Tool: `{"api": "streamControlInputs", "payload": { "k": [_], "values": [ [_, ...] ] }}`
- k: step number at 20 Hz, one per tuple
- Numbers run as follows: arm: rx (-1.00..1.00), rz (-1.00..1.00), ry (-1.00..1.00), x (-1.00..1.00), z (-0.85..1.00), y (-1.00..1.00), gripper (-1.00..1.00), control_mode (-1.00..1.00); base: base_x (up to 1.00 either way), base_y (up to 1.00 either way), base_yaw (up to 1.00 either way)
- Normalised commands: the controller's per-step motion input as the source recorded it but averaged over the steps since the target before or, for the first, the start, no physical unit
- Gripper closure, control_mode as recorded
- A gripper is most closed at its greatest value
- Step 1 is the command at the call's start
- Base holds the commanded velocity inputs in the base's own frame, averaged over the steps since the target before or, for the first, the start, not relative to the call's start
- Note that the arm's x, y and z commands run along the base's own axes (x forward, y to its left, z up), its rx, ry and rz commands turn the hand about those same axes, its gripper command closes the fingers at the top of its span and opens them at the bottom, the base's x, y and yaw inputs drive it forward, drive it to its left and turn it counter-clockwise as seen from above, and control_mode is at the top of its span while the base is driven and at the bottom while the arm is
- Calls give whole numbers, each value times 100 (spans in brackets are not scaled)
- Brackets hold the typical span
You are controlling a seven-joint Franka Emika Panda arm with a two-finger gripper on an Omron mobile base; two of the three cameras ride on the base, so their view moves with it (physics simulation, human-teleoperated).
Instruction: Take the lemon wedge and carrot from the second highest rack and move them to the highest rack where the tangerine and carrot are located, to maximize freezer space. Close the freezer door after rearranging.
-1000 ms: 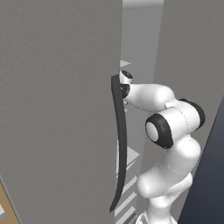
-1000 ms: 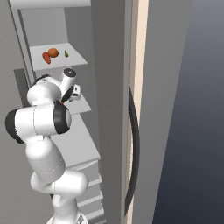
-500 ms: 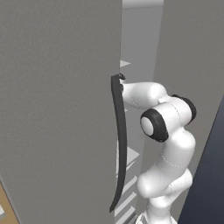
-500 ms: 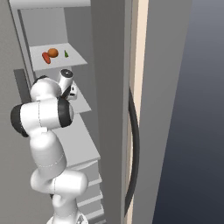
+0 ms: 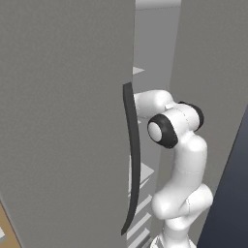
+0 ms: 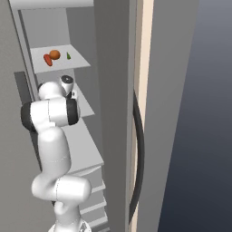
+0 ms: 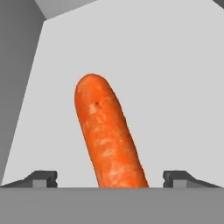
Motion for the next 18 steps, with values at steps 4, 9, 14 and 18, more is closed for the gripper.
{"api": "streamControlInputs", "payload": {
  "k": [4,9,14,18],
  "values": [
    [-4,0,-5,39,-39,15,-100,-100,0,0,0],
    [-4,0,-13,38,-33,0,-100,-100,0,0,0],
    [-15,0,-2,26,-43,0,-100,-100,0,0,0],
    [-10,0,0,18,-45,0,-100,-100,0,0,0]
  ]
}}
